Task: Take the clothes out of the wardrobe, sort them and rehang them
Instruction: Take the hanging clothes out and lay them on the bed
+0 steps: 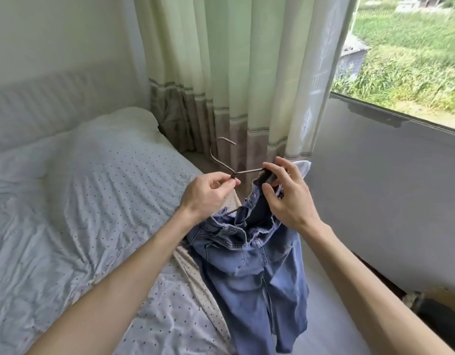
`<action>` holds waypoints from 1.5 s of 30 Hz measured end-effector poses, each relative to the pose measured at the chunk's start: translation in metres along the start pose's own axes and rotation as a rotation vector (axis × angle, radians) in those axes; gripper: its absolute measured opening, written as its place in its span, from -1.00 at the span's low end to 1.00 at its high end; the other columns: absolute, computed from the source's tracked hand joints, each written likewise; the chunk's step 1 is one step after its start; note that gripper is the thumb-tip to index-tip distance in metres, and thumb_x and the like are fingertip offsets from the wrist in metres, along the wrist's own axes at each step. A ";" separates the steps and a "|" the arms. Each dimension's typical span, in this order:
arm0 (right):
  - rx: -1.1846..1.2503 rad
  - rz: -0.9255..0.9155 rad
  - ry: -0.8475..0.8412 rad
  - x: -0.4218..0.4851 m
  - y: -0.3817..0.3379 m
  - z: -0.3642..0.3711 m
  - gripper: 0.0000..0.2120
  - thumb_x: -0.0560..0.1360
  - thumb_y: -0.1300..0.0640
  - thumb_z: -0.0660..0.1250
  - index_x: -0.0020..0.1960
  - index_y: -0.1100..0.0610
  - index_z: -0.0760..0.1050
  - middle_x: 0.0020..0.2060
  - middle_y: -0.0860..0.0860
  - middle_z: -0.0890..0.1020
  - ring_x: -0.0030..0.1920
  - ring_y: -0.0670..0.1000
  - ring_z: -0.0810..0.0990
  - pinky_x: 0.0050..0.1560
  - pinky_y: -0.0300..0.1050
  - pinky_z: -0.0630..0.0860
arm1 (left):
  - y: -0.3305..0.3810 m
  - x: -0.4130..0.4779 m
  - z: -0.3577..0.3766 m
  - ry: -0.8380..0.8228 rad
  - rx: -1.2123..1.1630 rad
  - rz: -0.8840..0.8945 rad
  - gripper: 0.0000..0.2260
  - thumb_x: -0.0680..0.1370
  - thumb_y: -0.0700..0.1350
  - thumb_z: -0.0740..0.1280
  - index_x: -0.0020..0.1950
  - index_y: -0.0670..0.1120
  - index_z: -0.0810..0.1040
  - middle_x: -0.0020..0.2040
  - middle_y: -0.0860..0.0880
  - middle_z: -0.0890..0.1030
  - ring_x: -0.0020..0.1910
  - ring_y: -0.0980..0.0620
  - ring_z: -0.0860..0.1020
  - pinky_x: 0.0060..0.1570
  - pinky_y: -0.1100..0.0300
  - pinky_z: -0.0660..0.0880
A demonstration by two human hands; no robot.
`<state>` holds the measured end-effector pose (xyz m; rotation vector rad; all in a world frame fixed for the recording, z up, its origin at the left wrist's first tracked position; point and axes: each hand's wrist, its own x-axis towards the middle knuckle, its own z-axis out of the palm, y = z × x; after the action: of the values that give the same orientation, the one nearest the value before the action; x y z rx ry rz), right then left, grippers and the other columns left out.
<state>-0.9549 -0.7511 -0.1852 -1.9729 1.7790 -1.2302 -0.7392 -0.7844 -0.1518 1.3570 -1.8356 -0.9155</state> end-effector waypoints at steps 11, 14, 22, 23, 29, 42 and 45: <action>-0.083 0.118 -0.380 0.079 0.018 0.133 -0.52 0.56 0.10 0.25 0.44 -0.16 0.26 0.58 0.00 0.04 0.42 0.12 0.37 0.36 0.01 0.36 | -0.138 0.073 -0.025 0.106 0.318 -0.137 -0.64 0.63 0.24 0.16 0.27 0.11 0.59 -0.20 0.14 0.66 -0.17 0.01 0.63 -0.17 0.18 0.51; -0.146 0.144 -0.461 0.110 0.024 0.179 -0.51 0.57 0.09 0.22 0.47 -0.16 0.24 0.59 0.03 0.02 0.34 0.14 0.47 0.29 0.02 0.39 | -0.188 0.110 -0.042 0.055 0.350 -0.216 -0.70 0.65 0.21 0.13 0.18 0.14 0.57 -0.16 0.16 0.66 -0.16 0.02 0.63 -0.19 0.19 0.44; -0.303 0.210 -0.600 0.126 0.073 0.306 -0.38 0.53 0.05 0.30 0.55 0.02 0.20 0.60 0.05 0.05 0.54 0.13 0.18 0.36 0.11 0.41 | -0.342 0.195 -0.041 -0.057 0.202 -0.474 -0.80 0.70 0.01 0.14 0.17 0.11 0.55 0.02 0.04 0.65 -0.05 -0.11 0.62 -0.22 0.16 0.36; -0.347 0.220 -0.618 0.117 0.083 0.316 -0.37 0.53 0.04 0.30 0.55 0.03 0.19 0.60 0.06 0.05 0.54 0.15 0.17 0.37 0.07 0.39 | -0.360 0.205 -0.038 -0.039 0.218 -0.503 -0.80 0.70 0.02 0.13 0.13 0.12 0.55 0.01 0.06 0.64 -0.04 -0.11 0.61 -0.16 0.13 0.36; -0.583 0.346 -0.814 0.043 0.137 0.343 -0.28 0.53 -0.13 0.26 0.60 0.06 0.13 0.60 0.16 -0.01 0.58 0.25 0.05 0.50 0.18 0.20 | -0.439 0.267 -0.009 -0.031 0.198 -0.560 -0.79 0.69 0.06 0.13 0.07 0.17 0.57 0.06 0.11 0.65 0.04 -0.02 0.58 0.04 0.10 0.48; -0.690 0.553 -1.220 -0.005 0.200 0.394 -0.21 0.59 -0.08 0.11 0.58 -0.09 -0.38 0.60 -0.01 -0.25 0.59 0.17 -0.25 0.56 0.22 -0.11 | -0.582 0.294 0.089 -0.016 0.495 -0.658 -0.78 0.67 0.01 0.20 0.20 -0.09 0.46 0.19 -0.21 0.54 0.16 -0.28 0.48 0.07 -0.13 0.49; -0.655 0.593 -1.196 -0.009 0.205 0.407 -0.17 0.54 -0.05 0.14 0.59 -0.08 -0.36 0.60 -0.01 -0.21 0.59 0.19 -0.25 0.56 0.23 -0.11 | -0.595 0.297 0.094 -0.094 0.569 -0.636 -0.70 0.69 0.00 0.16 0.28 -0.17 0.44 0.22 -0.24 0.56 0.23 -0.29 0.46 0.12 -0.14 0.41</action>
<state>-0.8214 -0.9412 -0.5773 -1.5489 1.8182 0.6996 -0.5926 -1.1848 -0.6709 2.3749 -1.8336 -0.7804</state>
